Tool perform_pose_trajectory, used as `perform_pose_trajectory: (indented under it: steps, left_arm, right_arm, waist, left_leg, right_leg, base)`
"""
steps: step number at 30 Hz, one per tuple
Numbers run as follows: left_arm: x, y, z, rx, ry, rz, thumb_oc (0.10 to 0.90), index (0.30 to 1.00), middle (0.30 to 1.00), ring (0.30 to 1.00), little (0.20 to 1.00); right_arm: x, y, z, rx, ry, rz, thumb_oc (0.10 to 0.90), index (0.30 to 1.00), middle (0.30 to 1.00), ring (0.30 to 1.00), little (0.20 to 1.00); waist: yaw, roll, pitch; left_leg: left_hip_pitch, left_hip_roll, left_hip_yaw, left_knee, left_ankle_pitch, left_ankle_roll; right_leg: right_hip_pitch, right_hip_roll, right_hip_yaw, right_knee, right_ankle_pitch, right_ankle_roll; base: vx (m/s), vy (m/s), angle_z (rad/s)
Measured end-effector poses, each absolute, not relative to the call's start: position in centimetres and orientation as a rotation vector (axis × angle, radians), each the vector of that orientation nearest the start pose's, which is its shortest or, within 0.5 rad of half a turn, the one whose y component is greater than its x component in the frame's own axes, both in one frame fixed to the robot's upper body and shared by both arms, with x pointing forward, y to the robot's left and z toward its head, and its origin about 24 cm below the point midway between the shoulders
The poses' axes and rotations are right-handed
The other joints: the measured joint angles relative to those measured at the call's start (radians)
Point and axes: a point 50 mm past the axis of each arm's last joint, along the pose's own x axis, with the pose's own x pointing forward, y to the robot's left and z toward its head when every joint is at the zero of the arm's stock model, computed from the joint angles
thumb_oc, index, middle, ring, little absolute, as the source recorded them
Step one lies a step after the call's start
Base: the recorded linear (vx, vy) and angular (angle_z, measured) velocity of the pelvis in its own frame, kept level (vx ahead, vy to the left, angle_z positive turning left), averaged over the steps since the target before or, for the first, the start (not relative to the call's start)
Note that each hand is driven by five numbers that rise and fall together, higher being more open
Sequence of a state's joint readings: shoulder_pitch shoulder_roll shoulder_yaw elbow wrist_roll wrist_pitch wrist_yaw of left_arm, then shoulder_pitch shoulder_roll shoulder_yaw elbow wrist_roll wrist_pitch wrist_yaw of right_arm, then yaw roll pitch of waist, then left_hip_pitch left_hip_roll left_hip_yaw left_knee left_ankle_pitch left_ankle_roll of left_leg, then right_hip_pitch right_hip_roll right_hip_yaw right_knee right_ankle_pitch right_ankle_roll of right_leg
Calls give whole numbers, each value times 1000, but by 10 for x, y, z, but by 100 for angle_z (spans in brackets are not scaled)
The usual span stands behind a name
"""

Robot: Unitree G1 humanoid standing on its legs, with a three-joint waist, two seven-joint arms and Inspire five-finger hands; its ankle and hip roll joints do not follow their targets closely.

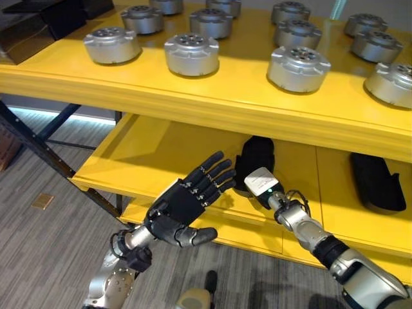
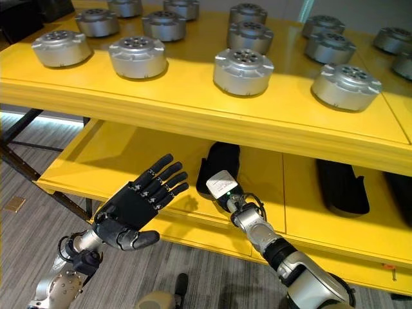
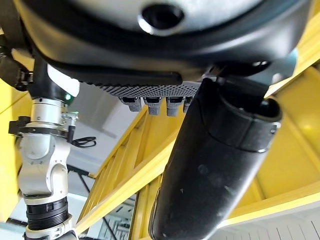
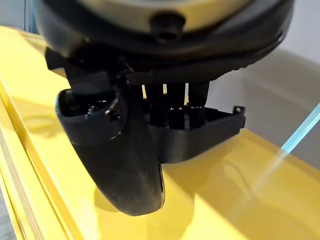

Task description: Move parts from the plastic box to the shelf.

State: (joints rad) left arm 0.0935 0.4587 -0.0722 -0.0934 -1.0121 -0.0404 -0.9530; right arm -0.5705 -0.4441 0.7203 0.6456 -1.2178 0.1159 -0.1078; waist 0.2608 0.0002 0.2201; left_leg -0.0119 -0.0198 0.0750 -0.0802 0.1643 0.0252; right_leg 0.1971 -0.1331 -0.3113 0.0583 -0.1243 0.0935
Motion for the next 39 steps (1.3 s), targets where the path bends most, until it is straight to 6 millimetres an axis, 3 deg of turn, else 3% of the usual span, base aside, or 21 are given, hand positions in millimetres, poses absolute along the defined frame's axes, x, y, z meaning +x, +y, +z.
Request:
perform_pose_trajectory:
  steps: [21,39]
  left_arm:
    - [211,187,81,-503,-223,-1029,900,1000,1000,1000,1000]
    - [211,187,81,-501,-222,-1028,900,1000,1000,1000,1000]
  right_arm:
    - [334,-167,18,-2006,-70,358,400,300,300,300,300]
    - [321,-209,14,-2076,-64,418,400,300,300,300,300]
  waist:
    - [4,-1,-1]
    - [-16,-8,-14]
  left_leg:
    - [-2,0,1,21,-7,11]
    - [-2,1,6,22,-6,10]
  right_leg:
    - [-2,-5,3,21,0,0]
    - [-7,-6,8,24,-1,1]
  base:
    - [0,0,0]
    - [0,-2,0]
